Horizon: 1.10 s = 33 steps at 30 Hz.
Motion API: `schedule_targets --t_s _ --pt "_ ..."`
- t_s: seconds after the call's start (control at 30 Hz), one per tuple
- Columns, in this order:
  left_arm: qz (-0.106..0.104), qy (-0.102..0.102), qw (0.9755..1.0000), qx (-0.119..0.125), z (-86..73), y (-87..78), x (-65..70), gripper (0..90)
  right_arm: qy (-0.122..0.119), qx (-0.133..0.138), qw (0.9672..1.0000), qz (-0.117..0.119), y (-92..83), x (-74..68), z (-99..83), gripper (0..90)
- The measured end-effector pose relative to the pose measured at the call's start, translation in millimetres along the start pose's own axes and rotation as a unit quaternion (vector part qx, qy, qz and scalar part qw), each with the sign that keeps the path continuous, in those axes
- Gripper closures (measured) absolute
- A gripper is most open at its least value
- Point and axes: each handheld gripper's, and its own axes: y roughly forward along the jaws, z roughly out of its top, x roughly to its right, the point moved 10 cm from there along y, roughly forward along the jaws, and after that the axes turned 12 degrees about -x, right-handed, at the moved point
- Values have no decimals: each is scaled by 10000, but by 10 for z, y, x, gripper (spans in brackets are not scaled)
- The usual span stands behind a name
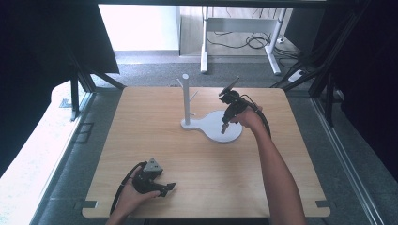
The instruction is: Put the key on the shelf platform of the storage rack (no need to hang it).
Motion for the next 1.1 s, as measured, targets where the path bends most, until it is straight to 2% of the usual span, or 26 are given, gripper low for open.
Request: schedule_targets --t_s 0.27,0.63,0.9,1.1 --pt "3 0 10000 -19 -2 5 0 223 64 61 9999 71 35 49 55 898" --pt "-5 -2 10000 -9 -3 -2 -7 223 118 -16 9999 47 198 144 186 898" --pt "-19 -66 10000 42 -5 -23 -20 223 166 24 9998 93 265 179 341 897" --pt "-22 -74 10000 36 -9 -26 -31 223 221 13 9997 86 340 214 382 896"
